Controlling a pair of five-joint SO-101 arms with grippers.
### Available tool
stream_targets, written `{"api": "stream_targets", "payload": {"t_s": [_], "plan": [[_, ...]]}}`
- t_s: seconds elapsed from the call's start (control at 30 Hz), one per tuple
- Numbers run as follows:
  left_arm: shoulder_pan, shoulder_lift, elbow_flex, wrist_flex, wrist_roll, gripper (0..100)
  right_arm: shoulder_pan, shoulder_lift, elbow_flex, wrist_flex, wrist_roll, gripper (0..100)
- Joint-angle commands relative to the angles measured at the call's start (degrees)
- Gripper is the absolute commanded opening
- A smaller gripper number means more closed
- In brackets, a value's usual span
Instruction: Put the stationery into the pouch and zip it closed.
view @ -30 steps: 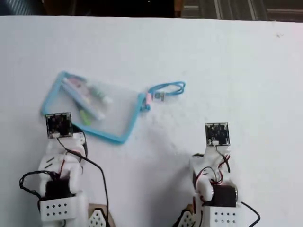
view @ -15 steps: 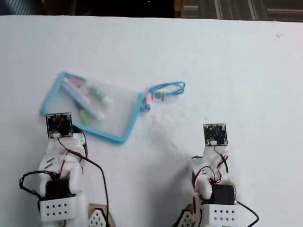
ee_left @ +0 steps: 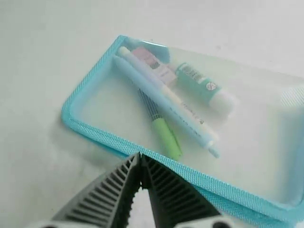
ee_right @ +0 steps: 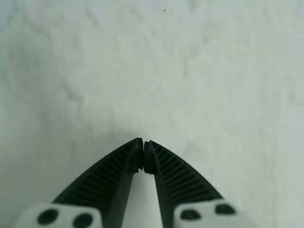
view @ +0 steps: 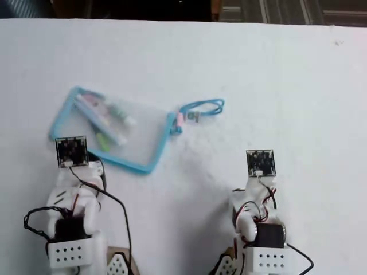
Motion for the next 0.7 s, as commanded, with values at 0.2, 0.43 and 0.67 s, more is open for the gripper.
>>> {"api": "stream_targets", "payload": {"t_s": [0.2,0.43,0.67], "plan": [[-0.3,-0.7,-0.3,-0.2,-0.4,3,0.0,-0.4,0.6,-0.7,0.0,1.7],[-0.2,-0.7,-0.3,-0.3,-0.4,3,0.0,-0.4,0.6,-0.7,0.0,1.7],[-0.2,-0.7,-0.3,-0.3,-0.4,3,0.0,-0.4,0.6,-0.7,0.0,1.7]]}}
